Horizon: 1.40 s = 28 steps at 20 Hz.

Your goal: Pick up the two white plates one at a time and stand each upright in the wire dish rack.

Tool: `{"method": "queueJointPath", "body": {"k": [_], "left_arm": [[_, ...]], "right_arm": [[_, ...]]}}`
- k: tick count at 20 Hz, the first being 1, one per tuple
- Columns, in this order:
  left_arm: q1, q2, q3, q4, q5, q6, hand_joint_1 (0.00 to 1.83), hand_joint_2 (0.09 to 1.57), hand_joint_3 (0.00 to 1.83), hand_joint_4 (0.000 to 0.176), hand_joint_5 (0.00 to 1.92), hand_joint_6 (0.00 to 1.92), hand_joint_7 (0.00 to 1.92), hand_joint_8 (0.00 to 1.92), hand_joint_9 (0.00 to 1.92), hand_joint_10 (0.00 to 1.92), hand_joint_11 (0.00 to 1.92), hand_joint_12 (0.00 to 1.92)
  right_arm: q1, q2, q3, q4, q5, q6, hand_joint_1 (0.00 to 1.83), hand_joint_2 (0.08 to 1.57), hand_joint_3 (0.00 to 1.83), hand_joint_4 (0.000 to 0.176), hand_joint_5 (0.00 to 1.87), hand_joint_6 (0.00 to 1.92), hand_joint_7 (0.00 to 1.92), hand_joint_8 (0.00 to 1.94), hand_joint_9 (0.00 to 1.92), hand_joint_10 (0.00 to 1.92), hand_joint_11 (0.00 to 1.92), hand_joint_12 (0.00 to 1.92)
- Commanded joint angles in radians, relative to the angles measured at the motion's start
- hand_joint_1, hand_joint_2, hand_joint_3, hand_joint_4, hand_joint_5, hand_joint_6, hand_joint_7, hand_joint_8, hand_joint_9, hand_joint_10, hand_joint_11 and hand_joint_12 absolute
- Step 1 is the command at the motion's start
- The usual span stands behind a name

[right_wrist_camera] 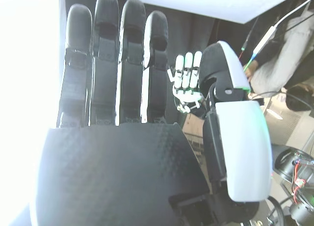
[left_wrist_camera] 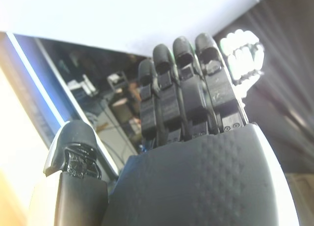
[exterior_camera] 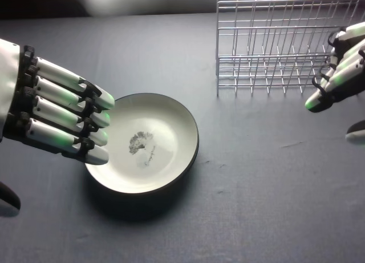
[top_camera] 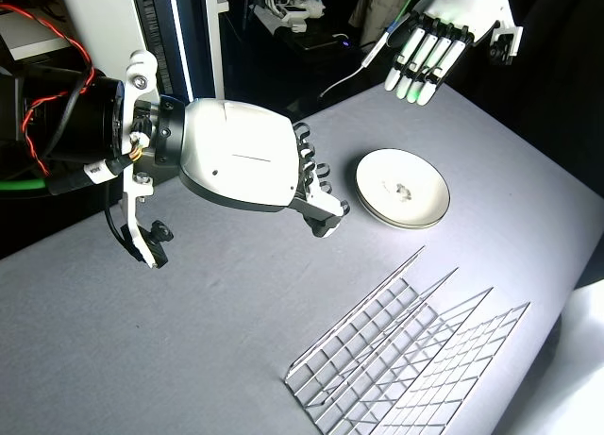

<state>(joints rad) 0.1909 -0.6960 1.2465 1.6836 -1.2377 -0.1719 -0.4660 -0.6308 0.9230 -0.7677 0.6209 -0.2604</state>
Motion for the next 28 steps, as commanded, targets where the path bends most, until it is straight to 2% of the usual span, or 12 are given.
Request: {"method": "queueJointPath", "body": {"k": [1,2,3,4,10,14,18,20,21,22,24,28], "left_arm": [[-0.014,0.004,0.004,-0.092,-0.051,-0.011,0.00,1.09,0.20,0.000,0.00,0.01,0.00,0.00,0.00,0.00,0.00,0.02],[-0.014,0.004,0.005,-0.092,-0.070,-0.012,0.00,1.09,0.20,0.000,0.00,0.01,0.00,0.00,0.00,0.00,0.00,0.02],[-0.014,0.004,0.007,-0.092,-0.076,-0.012,0.00,1.16,0.06,0.000,0.00,0.00,0.00,0.00,0.00,0.00,0.00,0.00],[-0.022,-0.001,0.010,-0.092,-0.076,-0.029,0.00,1.18,0.02,0.000,0.01,0.00,0.00,0.00,0.00,0.00,0.00,0.00],[-0.083,-0.018,0.009,-0.090,-0.085,-0.094,0.00,1.17,0.02,0.000,0.00,0.00,0.00,0.00,0.00,0.00,0.00,0.00],[-0.093,-0.036,0.001,-0.013,-0.066,-0.101,0.00,1.18,0.02,0.000,0.00,0.00,0.00,0.00,0.00,0.00,0.00,0.00],[-0.027,-0.073,-0.012,0.006,-0.050,-0.101,0.00,1.18,0.02,0.000,0.00,0.00,0.00,0.00,0.00,0.00,0.00,0.00],[0.012,-0.106,-0.010,0.019,-0.042,-0.139,0.00,1.18,0.01,0.000,0.00,0.00,0.00,0.00,0.00,0.00,0.00,0.00],[0.039,-0.124,-0.010,0.040,0.000,-0.152,0.00,1.18,0.01,0.000,0.00,0.00,0.00,0.00,0.00,0.00,0.00,0.00],[0.067,-0.137,-0.007,0.044,0.027,-0.152,0.00,1.18,0.01,0.000,0.00,0.00,0.00,0.00,0.00,0.00,0.00,0.00],[0.112,-0.156,0.000,0.051,0.079,-0.129,0.00,1.17,0.01,0.000,0.00,0.00,0.00,0.00,0.00,0.00,0.00,0.00],[0.170,-0.190,0.036,0.060,0.128,-0.111,0.00,1.17,0.01,0.000,0.00,0.00,0.00,0.00,0.00,0.00,0.00,0.00]], "right_arm": [[0.005,0.004,0.003,0.049,0.092,0.004,0.01,1.27,0.12,0.000,0.10,0.07,0.10,0.07,0.06,0.08,0.00,0.26],[0.004,0.004,0.004,0.049,0.092,0.006,0.01,1.27,0.12,0.000,0.10,0.07,0.10,0.07,0.06,0.08,0.00,0.26],[0.003,0.004,0.007,0.049,0.094,0.007,0.00,1.33,0.02,0.000,0.14,0.02,0.14,0.02,0.10,0.03,0.00,0.28],[0.003,0.004,0.012,0.049,0.097,0.008,0.00,1.33,0.00,0.000,0.17,0.01,0.17,0.01,0.13,0.01,0.00,0.28],[-0.003,0.001,0.026,0.051,0.109,0.009,0.00,1.33,0.00,0.000,0.21,0.01,0.21,0.01,0.16,0.01,0.00,0.42],[-0.003,-0.002,0.027,0.051,0.119,0.012,0.00,1.34,0.00,0.000,0.19,0.00,0.19,0.00,0.15,0.00,0.00,0.44],[-0.004,-0.004,0.027,0.051,0.123,0.012,0.06,1.33,0.00,0.000,0.19,0.00,0.19,0.00,0.15,0.00,0.00,0.43],[-0.003,-0.005,0.027,0.051,0.129,0.011,0.23,1.31,0.00,0.000,0.20,0.01,0.20,0.00,0.16,0.00,0.00,0.44],[-0.003,-0.005,0.027,0.050,0.129,0.011,0.31,1.29,0.00,0.000,0.19,0.00,0.20,0.00,0.16,0.00,0.00,0.47],[-0.003,-0.005,0.027,0.050,0.131,0.011,0.33,1.28,0.00,0.000,0.14,0.00,0.15,0.00,0.12,0.00,0.00,0.39],[-0.003,-0.006,0.027,0.051,0.131,0.010,0.42,1.24,0.00,0.000,0.16,0.01,0.16,0.01,0.14,0.01,0.00,0.49],[-0.001,-0.008,0.027,0.049,0.131,0.005,0.51,1.23,0.00,0.000,0.17,0.01,0.18,0.00,0.16,0.01,0.00,0.52]]}}
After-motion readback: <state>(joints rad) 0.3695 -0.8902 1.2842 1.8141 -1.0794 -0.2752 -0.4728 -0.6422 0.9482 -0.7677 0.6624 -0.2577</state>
